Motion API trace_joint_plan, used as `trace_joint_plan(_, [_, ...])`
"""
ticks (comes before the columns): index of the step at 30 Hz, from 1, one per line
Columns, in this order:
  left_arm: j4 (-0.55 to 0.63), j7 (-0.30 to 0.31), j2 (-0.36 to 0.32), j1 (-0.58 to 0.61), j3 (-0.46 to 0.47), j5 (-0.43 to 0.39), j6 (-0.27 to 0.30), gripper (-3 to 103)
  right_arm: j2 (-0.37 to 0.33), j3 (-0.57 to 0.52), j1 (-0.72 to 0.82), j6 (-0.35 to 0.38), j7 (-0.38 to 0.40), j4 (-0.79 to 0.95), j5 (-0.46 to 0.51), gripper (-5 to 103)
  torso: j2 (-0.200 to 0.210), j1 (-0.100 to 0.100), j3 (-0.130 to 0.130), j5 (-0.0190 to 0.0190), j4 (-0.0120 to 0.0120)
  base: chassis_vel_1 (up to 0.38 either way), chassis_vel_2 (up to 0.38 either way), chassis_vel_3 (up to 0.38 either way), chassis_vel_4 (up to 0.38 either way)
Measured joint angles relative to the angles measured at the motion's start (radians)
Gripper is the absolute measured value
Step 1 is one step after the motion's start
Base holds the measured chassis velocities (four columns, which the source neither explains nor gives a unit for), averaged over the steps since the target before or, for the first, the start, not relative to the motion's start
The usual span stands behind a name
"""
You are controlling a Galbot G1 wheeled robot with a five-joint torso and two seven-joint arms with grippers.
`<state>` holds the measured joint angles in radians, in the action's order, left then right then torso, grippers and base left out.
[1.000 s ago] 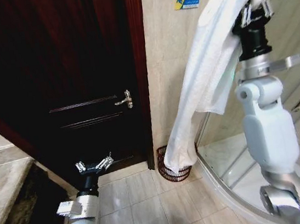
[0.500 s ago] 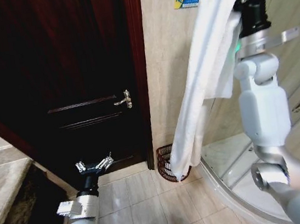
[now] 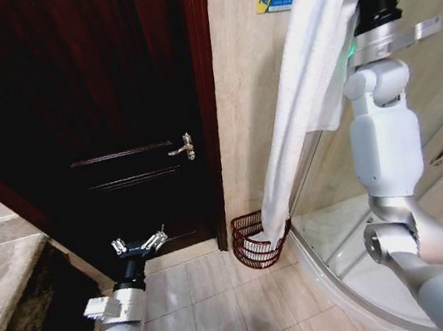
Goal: Discard the used towel into the hamper.
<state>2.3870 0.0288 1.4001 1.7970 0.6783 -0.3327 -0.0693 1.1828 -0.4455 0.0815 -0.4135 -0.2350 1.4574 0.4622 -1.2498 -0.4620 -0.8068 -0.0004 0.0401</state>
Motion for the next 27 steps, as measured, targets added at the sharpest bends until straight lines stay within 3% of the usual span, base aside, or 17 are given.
trace_joint_plan(9, [0.0, 0.0, 0.0, 0.0, 0.0, 0.0, 0.0, 100, 0.025, -0.005, 0.122, -0.014, 0.001, -0.003, -0.006, 13, 0.0, 0.0, 0.0, 0.0004, -0.0001, 0.0, 0.0, 0.0, 0.0])
trace_joint_plan(27, [0.0, 0.0, 0.0, 0.0, 0.0, 0.0, 0.0, 100, 0.09, -0.037, 0.361, -0.127, -0.012, -0.131, -0.06, 13, 0.0, 0.0, 0.0, 0.0002, -0.0001, 0.0, 0.0, 0.0, 0.0])
